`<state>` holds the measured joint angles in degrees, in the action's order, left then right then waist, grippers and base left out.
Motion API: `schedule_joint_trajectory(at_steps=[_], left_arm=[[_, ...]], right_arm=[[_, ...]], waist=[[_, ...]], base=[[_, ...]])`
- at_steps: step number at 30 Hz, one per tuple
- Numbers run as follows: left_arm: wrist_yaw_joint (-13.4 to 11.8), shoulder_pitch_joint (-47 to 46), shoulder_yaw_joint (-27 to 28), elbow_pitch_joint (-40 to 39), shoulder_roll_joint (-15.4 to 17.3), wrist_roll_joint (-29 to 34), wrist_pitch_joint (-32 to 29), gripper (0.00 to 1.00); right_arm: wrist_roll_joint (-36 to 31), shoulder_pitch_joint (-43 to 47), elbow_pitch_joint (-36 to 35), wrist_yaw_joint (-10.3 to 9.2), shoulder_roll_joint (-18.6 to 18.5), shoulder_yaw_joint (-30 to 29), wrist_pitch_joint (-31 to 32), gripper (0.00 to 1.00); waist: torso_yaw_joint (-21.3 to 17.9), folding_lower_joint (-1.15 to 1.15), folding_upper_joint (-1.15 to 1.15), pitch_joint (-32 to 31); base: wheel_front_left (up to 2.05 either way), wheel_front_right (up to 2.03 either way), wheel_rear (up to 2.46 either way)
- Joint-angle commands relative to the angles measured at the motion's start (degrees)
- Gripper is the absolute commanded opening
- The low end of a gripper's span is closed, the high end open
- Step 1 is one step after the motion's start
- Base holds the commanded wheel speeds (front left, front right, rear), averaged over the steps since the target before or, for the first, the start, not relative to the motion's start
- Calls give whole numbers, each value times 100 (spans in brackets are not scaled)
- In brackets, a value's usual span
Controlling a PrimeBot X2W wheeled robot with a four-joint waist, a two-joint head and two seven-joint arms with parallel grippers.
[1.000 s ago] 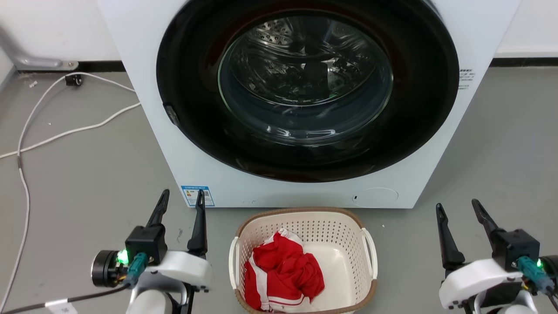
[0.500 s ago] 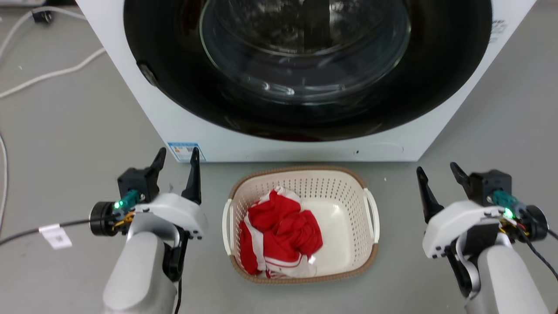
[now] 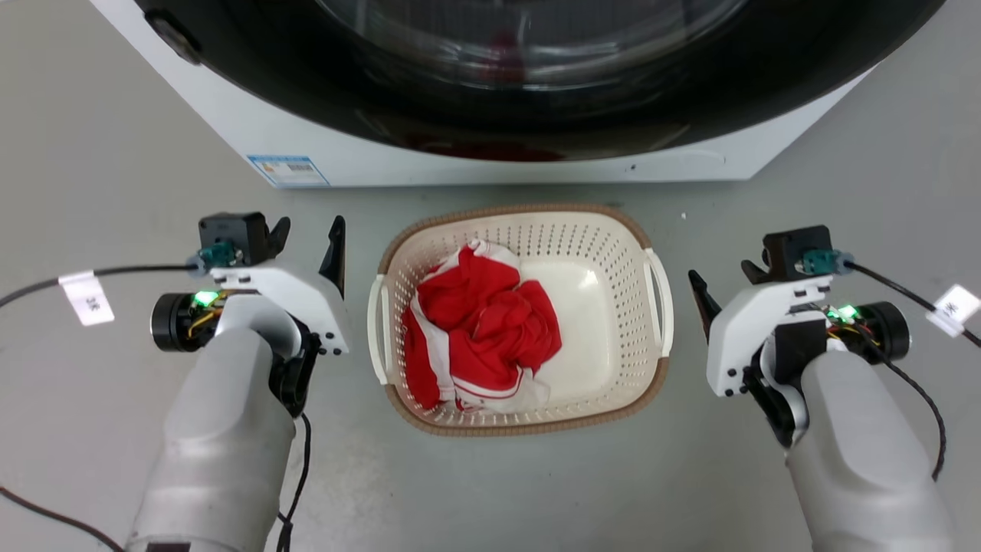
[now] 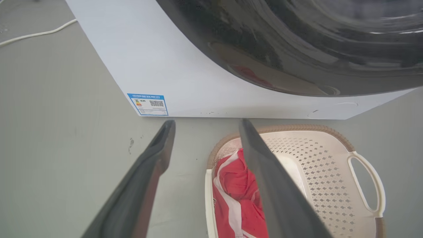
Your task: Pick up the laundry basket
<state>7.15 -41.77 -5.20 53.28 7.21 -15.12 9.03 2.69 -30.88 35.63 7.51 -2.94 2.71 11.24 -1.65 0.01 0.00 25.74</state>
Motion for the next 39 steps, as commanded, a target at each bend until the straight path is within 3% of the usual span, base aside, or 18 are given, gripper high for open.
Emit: schedule_joint_trajectory(at_steps=[1, 7, 17, 30, 39], left_arm=[[20, -181, -49, 145, 41, -64, -72, 100], [34, -640, -453, 741, 19, -447, -528, 100], [31, -1050, -1278, 1056, 280, -1316, -1434, 100], [32, -1557, -2079, 1029, 535, -1974, -1927, 100], [32, -1805, -2534, 1166, 485, -2315, -1964, 100]], right_arm=[[22, -200, 171, -4, 12, 41, 39, 100], [212, -821, 1128, -4, 12, 258, 218, 100], [645, -1748, 2299, -4, 12, 693, 332, 100], [1119, -2675, 3054, -4, 12, 1243, 421, 100], [1321, -2975, 3433, -4, 12, 1416, 329, 100]], waist=[[-43, -1, 0, 251], [-94, -1, 0, 601], [-158, -1, 0, 1155], [-153, -1, 0, 1851], [-91, -1, 0, 2169]], base=[[0, 0, 0], [0, 0, 0], [0, 0, 0], [0, 0, 0], [0, 0, 0]])
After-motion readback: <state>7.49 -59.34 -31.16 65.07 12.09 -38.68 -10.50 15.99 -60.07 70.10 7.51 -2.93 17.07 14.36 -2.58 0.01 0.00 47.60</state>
